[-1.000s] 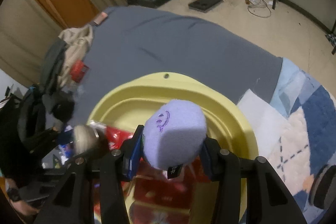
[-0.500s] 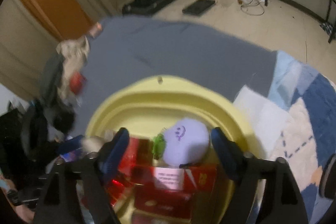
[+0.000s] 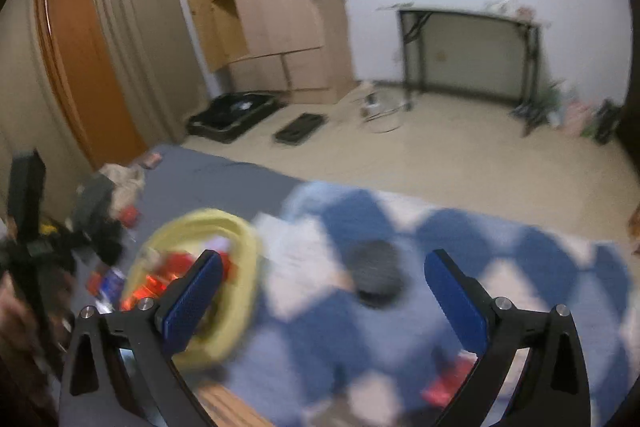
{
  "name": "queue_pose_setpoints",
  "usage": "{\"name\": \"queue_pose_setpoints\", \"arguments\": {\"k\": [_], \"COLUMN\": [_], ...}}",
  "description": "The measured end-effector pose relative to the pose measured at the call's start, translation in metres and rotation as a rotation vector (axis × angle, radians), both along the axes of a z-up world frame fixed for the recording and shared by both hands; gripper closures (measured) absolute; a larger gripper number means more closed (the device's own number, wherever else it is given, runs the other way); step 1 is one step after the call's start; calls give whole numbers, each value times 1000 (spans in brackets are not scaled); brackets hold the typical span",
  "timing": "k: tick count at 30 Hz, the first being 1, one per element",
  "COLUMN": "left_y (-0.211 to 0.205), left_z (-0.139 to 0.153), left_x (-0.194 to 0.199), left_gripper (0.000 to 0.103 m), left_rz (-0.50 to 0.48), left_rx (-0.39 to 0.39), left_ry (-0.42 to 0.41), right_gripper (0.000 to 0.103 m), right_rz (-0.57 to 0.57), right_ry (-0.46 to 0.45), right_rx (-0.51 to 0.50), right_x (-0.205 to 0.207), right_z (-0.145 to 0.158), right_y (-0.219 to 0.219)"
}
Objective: Organize rigid objects
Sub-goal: 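Grasp the black foam puck with the left tool while the right tool grasps the red-silver pack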
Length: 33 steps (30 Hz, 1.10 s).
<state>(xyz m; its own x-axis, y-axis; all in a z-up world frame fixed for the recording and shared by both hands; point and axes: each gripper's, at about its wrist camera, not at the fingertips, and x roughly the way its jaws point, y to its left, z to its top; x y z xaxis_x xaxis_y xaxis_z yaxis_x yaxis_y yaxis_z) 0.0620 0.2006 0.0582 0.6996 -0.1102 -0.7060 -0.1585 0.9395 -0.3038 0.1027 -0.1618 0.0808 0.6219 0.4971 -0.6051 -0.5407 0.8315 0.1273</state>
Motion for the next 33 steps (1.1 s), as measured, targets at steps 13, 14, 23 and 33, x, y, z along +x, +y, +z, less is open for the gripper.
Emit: {"name": "queue_pose_setpoints", "arguments": {"k": [13, 14, 23, 33], "left_y": [-126, -131, -162, -176], "left_z": [-47, -51, -97, -139], "left_x": [44, 50, 136, 187], "left_gripper": [0, 0, 0, 16], "left_rz": [-200, -209, -262, -304], "left_rx": [155, 151, 149, 163], "left_ry": [98, 101, 155, 197], "right_gripper": [0, 0, 0, 2], "right_rz": [158, 174, 251, 306], "right_ry": [-5, 2, 19, 22], "right_rx": [-284, -304, -313, -340], "right_x": [-34, -31, 8, 34], "right_z": [-103, -110, -149, -189], "right_y": [-84, -82, -62, -58]}}
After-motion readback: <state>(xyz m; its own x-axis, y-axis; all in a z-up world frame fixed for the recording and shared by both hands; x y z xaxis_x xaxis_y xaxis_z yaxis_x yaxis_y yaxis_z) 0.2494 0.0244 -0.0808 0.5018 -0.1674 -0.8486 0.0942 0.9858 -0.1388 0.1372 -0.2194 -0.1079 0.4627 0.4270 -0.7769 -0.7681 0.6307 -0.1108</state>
